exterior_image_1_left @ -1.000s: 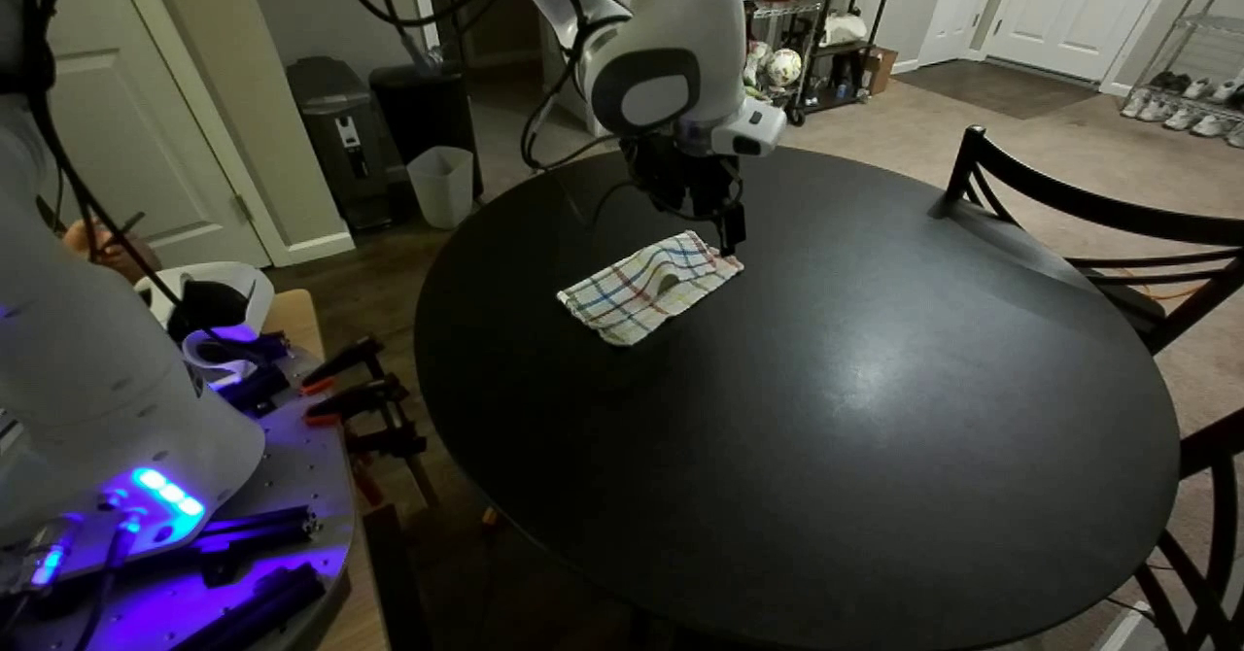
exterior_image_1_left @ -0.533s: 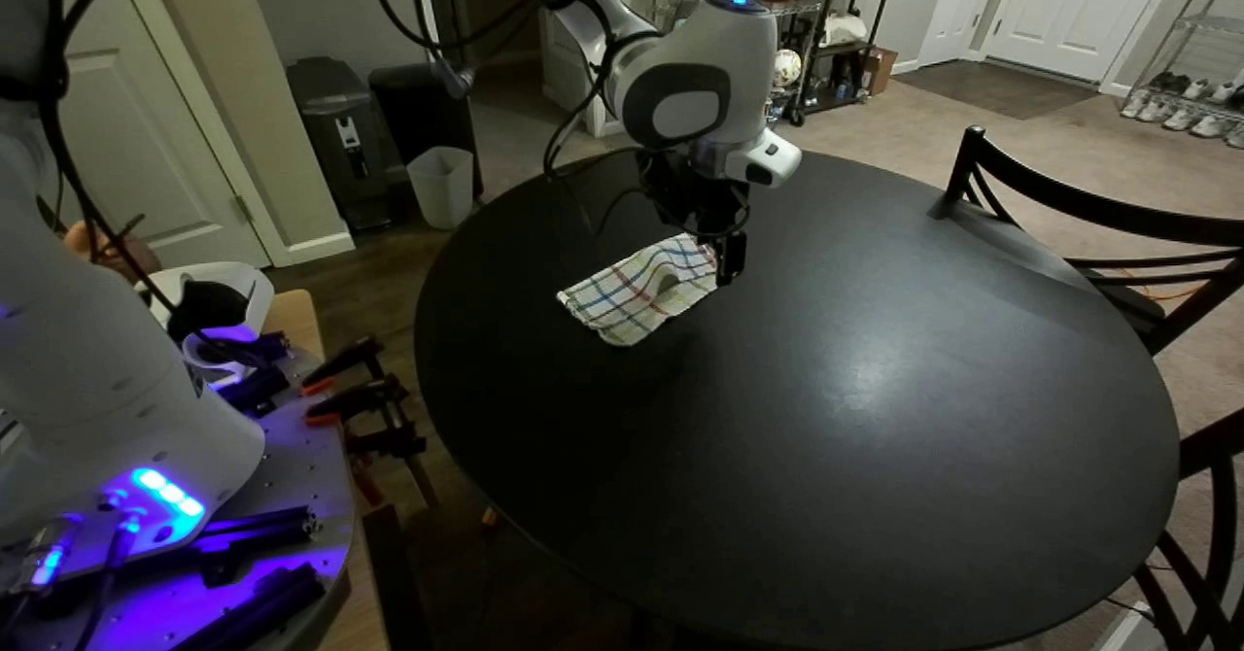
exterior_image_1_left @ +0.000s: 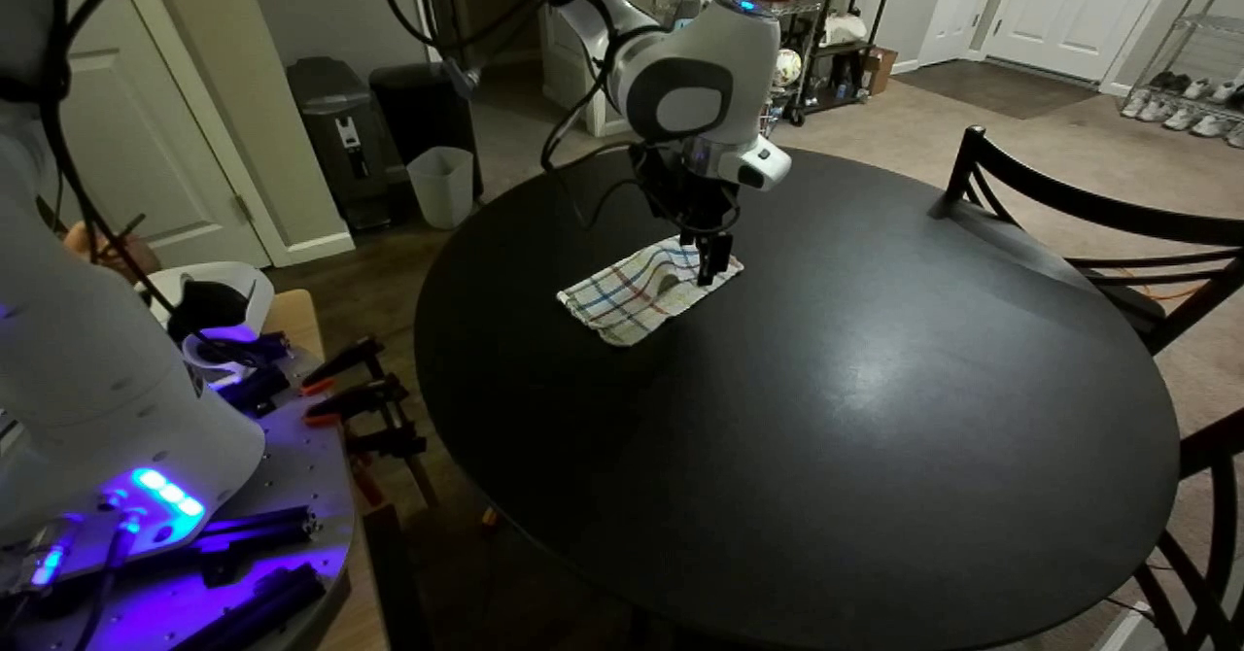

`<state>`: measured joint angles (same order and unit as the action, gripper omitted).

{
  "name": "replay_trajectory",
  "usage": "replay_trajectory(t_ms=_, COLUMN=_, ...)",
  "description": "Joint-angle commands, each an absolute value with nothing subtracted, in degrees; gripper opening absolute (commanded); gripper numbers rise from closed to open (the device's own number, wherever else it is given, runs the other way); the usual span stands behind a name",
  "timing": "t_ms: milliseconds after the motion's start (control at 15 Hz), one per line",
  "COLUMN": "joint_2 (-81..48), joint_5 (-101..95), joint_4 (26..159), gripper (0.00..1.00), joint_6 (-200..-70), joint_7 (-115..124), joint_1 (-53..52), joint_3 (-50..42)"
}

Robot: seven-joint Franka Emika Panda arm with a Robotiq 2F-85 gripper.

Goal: Unfold the tea towel forwards on the table

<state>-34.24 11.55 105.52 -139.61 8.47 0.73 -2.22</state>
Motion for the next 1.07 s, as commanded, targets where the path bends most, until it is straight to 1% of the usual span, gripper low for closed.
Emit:
replay_trajectory(t_ms=0, joint_2=-32.31, joint_5=13.24, joint_4=109.05, gripper=1.0, joint_6=-141.0, joint_7=4.78, joint_1=2.85, joint_3=0.47)
replay_trajectory(t_ms=600, joint_2=-31.73, joint_5=18.44, joint_4=111.75, gripper=1.0, joint_6=-141.77, joint_7=-0.45, joint_1=7.28, joint_3=3.3)
replay_trajectory(t_ms=1000, joint_2=-30.19, joint_5=23.63, joint_4=112.21, gripper=1.0, joint_6=-137.33, joint_7=-3.42, joint_1=9.81, joint_3=6.37)
